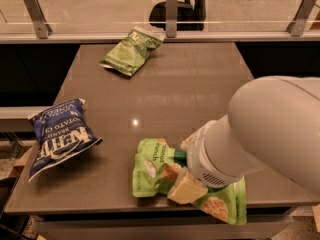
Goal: Move green rice chip bag near green jalapeno chip bag
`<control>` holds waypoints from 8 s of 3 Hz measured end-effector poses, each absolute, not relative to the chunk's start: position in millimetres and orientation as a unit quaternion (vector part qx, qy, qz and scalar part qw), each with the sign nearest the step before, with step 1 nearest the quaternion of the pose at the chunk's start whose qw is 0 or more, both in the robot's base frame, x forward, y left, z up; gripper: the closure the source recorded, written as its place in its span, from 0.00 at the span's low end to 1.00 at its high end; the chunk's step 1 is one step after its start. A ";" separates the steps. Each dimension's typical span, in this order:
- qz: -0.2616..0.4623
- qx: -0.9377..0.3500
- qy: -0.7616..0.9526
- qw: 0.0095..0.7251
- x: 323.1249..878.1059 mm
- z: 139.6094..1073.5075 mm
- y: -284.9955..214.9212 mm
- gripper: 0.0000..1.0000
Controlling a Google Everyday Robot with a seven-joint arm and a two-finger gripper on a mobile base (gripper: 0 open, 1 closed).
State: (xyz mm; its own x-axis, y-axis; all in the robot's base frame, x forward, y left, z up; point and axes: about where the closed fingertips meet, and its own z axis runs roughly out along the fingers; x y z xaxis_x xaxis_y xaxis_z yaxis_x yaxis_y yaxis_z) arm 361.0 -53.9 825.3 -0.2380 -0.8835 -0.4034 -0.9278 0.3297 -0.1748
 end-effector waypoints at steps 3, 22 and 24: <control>-0.066 -0.576 0.789 0.205 402.4 930.3 -149.3 1.00; -0.040 -0.749 0.621 0.226 727.7 834.9 -25.7 0.14; -0.038 -0.750 0.621 0.224 727.7 831.9 -24.5 0.00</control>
Offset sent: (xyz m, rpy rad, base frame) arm 0.0380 -0.1200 0.1180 -0.2566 -0.0943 -0.0805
